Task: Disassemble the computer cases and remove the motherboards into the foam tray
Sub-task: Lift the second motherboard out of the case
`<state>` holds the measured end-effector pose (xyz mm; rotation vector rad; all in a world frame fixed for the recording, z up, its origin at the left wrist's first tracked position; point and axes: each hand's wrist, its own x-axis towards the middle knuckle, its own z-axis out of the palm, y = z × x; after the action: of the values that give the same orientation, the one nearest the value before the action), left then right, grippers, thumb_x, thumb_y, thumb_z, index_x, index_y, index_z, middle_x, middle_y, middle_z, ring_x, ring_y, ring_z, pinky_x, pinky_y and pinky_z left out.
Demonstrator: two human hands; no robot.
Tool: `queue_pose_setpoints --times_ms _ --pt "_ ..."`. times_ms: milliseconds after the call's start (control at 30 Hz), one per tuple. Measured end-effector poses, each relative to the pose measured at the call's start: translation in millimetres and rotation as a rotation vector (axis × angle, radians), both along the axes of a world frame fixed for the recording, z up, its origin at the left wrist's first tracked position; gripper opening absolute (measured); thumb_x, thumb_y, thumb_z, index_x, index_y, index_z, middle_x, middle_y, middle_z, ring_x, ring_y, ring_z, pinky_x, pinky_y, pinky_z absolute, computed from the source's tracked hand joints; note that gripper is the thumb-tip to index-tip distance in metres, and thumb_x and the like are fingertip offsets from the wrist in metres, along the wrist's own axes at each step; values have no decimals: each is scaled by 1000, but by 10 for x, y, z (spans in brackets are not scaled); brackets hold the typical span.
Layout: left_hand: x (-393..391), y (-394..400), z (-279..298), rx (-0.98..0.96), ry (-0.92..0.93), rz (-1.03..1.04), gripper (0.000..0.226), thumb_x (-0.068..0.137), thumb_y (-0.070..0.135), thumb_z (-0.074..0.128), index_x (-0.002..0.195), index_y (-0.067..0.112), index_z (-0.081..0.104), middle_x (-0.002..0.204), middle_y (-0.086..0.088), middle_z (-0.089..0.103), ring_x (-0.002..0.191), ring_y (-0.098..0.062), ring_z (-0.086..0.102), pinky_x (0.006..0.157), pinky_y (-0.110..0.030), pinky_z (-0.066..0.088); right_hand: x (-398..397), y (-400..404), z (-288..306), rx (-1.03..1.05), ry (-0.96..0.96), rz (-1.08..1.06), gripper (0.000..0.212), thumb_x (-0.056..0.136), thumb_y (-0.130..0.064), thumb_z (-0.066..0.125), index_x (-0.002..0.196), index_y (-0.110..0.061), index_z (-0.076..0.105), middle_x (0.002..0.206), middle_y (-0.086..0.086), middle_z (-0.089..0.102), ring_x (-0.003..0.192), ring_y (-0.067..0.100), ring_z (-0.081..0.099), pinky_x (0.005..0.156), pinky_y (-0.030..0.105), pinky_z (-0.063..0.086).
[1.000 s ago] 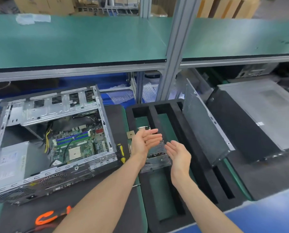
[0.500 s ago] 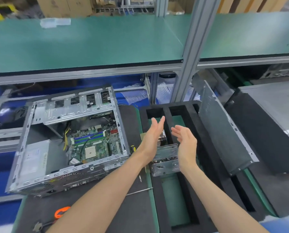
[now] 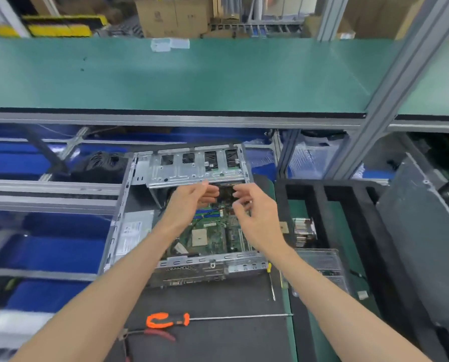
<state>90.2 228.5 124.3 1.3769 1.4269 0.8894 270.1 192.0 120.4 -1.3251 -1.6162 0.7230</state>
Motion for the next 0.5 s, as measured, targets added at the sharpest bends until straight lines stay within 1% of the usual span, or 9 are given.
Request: queue_pose_setpoints --times_ms 67,100,167,233,300,367,400,433,500 --pt "-224 66 -67 18 174 27 32 104 32 47 109 20 76 100 10 76 89 -1 70 94 -32 55 -155 102 -84 -72 -110 75 26 93 -5 60 117 -13 62 100 -4 65 85 8 61 77 22 51" --pt "-324 95 -94 36 275 21 28 102 31 51 107 21 77 100 11 76 90 -2 69 92 -30 54 -215 156 -140 -121 -173 100 25 92 -5 59 116 -14 63 100 -4 65 85 9 61 79 25 52" --pt "-482 154 -142 46 509 -30 23 99 29 56 105 23 77 100 9 75 92 -8 68 87 -31 53 -309 261 -260 -222 -334 134 26 92 -4 57 114 -14 65 102 -1 67 87 14 62 83 30 54" --pt "-589 205 -206 20 697 -108 19 98 28 57 104 28 75 102 7 74 91 -13 67 83 -32 53 -378 354 -374 -332 -487 184 27 94 -6 56 116 -14 68 108 4 71 90 18 64 82 30 53" --pt "-648 243 -273 -14 882 -199 21 96 30 55 107 36 72 108 6 72 97 -18 65 85 -36 55 -460 427 -464 -416 -595 287 33 96 -7 52 125 -13 67 118 8 70 102 22 64 88 30 52" --pt "-669 284 -325 -33 998 -272 24 95 33 52 111 42 69 114 3 68 107 -22 61 86 -39 53 -543 485 -530 -469 -681 397 39 98 -7 50 134 -14 62 130 9 65 118 26 59 101 33 48" --pt "-669 306 -344 -40 1028 -297 25 95 35 51 112 44 68 116 1 66 108 -24 61 86 -40 51 -574 514 -556 -487 -722 443 41 98 -8 50 137 -15 60 134 10 63 124 27 56 104 36 46" --pt "-668 322 -363 -47 1054 -319 26 95 37 49 113 45 67 117 0 65 107 -25 62 86 -40 49 -598 538 -583 -502 -762 481 41 99 -9 50 138 -16 59 137 11 61 126 29 54 106 38 45" --pt "-670 340 -398 -52 1102 -362 27 96 39 46 115 47 65 120 0 64 104 -26 63 84 -41 48 -629 562 -620 -524 -835 537 37 99 -9 49 133 -16 64 136 11 61 124 31 55 104 41 47"
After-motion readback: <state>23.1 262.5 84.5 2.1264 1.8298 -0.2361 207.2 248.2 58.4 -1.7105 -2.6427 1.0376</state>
